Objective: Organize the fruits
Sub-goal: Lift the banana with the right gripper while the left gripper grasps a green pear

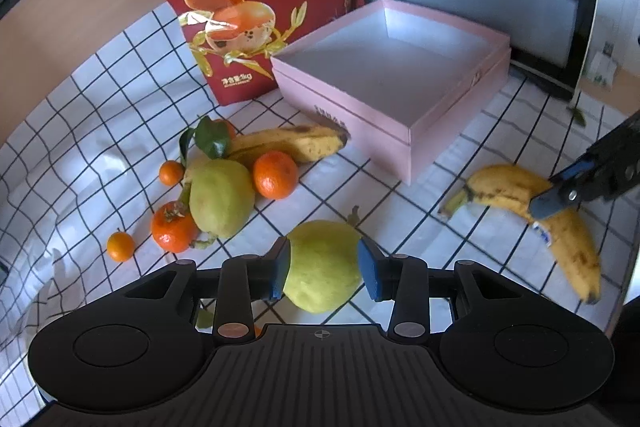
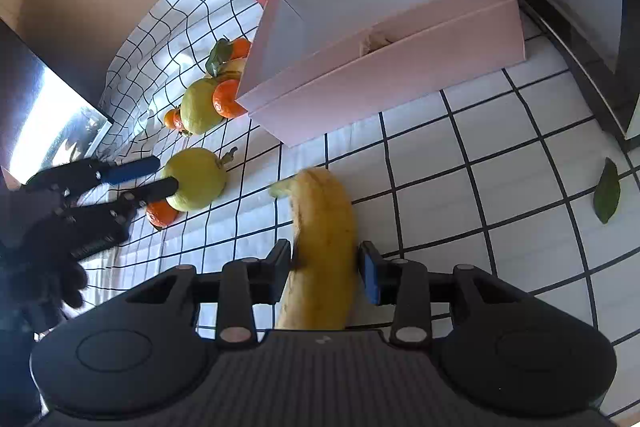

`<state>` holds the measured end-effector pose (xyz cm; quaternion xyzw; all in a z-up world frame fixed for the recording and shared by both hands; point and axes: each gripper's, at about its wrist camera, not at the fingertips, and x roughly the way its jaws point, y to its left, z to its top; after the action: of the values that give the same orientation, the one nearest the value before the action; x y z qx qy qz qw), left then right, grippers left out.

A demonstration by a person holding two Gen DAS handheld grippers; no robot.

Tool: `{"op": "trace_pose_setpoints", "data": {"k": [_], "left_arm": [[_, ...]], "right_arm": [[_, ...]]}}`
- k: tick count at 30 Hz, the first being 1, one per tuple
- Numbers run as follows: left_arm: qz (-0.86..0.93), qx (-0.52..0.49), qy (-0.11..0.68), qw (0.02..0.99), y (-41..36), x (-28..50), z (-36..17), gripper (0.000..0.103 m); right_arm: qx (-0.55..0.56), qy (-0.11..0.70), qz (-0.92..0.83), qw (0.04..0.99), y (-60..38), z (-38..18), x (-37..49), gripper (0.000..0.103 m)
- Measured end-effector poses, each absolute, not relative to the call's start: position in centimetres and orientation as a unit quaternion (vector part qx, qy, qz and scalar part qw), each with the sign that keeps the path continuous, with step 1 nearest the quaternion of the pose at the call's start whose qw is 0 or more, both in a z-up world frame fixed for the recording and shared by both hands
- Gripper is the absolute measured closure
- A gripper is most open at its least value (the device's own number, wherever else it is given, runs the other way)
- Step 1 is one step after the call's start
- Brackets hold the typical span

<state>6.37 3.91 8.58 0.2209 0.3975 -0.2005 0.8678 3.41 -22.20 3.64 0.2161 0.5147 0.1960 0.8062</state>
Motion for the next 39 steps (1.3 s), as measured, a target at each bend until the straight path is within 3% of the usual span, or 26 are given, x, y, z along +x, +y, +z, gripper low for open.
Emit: {"op": "trace_pose_setpoints", "data": {"k": [3,14,20,29,39], "left_arm": [[-0.213,0.246,0.398,0.858,3.4,6.6,9.1,0.059],[-0.255,0.328,0.431,0.801,1.5,8.6,7.7,0.058],[-0.263,0.36,0.437,0.781,0.3,9.5,6.8,0.048],[-0.241,0.386,0.511,0.729,0.2,13.1,4.9,0.035],[-0.212,0.309,0.505,0.777,2.8,13.4,4.8,0.036]], "right_arm": [[0.181,0.502,0.191,0.824,-21.7,4.2,2.9,0.057],[0.09,0.454,0.153,0.873,-21.6,6.1,1.6,0.049],[0.061,0.435,0.117,0.891,-22.1,6.1,1.1,0.048],[0.056,0.435,0.109,0.892,-22.7,5.9,0.9,0.047],[0.028,0.446,0.116,0.887,-21.7,5.5,1.2,0.047]]}}
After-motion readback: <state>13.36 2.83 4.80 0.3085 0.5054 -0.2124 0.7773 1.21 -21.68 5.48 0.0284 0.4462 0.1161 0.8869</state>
